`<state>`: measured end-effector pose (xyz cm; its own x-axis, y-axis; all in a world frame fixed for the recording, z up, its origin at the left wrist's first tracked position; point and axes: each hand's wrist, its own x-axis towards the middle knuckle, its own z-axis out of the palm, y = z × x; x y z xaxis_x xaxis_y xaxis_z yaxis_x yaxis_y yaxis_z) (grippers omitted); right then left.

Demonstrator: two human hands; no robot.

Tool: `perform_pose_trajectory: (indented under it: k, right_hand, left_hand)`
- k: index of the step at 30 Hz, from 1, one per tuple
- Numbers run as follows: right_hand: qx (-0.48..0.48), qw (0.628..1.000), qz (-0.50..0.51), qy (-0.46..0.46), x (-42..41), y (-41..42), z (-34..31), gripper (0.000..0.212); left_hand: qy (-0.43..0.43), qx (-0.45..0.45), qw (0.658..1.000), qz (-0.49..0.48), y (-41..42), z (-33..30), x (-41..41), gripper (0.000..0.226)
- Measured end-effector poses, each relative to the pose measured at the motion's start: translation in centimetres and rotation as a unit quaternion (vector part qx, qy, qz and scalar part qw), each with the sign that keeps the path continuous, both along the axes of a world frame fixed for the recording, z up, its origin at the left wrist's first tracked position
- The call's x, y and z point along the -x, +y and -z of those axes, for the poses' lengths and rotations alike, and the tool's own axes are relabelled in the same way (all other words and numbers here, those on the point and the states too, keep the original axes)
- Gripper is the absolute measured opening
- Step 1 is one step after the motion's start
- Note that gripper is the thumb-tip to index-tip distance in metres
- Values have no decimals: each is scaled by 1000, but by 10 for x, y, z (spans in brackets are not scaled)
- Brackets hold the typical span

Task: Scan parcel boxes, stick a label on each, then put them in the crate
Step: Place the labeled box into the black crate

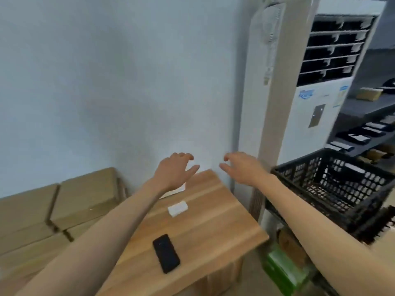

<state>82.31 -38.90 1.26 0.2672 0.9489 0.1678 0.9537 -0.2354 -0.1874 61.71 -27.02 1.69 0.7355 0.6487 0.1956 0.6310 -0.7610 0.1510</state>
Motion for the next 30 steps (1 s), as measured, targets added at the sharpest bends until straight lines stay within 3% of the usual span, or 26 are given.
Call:
perform_pose_trajectory:
  k: [7,14,30]
  right_hand:
    - [-21,990,-141,-8,195,89,-18,50]
    - [-12,973,-231,0,319,142,-17,46]
    - [24,969,-246,7,368,284,38,42]
  left_hand:
    - [18,-23,989,-144,21,-26,217,55]
    - [11,28,970,-241,27,-25,356,53]
    - [-16,124,941,-316,146,33,414,57]
